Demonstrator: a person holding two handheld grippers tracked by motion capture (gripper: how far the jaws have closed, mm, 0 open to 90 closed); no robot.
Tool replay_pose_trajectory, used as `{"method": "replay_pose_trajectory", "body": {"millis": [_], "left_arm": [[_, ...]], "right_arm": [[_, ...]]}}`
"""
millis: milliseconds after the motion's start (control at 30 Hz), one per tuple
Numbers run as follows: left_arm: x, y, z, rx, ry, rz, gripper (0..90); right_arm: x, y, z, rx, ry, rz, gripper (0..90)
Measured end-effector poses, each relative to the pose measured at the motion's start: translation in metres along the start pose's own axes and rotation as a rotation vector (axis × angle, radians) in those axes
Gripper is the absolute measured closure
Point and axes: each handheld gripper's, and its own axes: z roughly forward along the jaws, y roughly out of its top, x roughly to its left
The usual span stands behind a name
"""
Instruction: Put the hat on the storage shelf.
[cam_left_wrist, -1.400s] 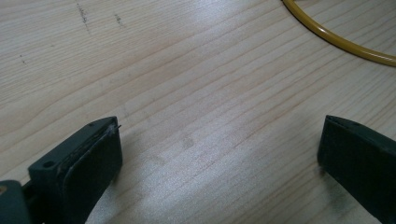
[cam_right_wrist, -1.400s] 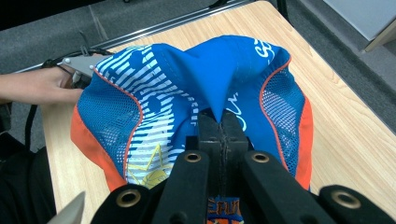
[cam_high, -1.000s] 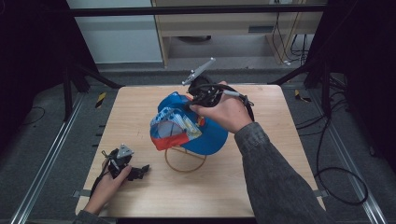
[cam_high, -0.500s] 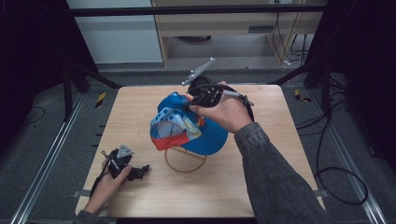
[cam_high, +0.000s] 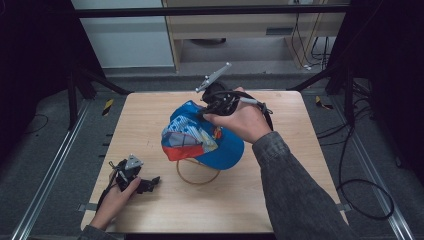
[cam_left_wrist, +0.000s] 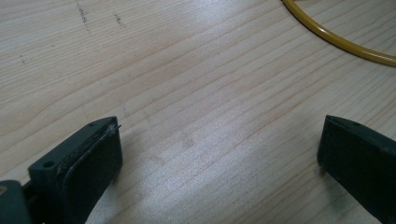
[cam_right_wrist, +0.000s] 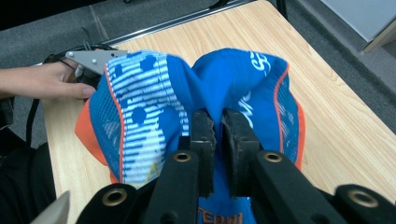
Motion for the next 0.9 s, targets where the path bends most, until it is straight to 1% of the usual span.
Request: {"method": "replay_pose_trajectory", "body": {"millis": [167, 300, 500, 900], "left_arm": [[0.000, 0.000, 0.000, 0.000, 0.000, 0.000, 0.0], [0.000, 0.000, 0.000, 0.000, 0.000, 0.000, 0.0], [0.000, 0.000, 0.000, -0.001, 0.001, -0.002, 0.0], [0.000, 0.000, 0.000, -0.001, 0.002, -0.002, 0.0]], "right_arm": [[-0.001, -0.002, -0.001, -0.007, 0.000, 0.003, 78.9], [0.000, -0.003, -0.002, -0.011, -0.005, 0.006, 72.3], [0.001, -0.004, -0.007, -0.022, -0.004, 0.002, 66.9], [0.001, -0.009, -0.013, -0.025, -0.022, 0.020, 51.5]]}}
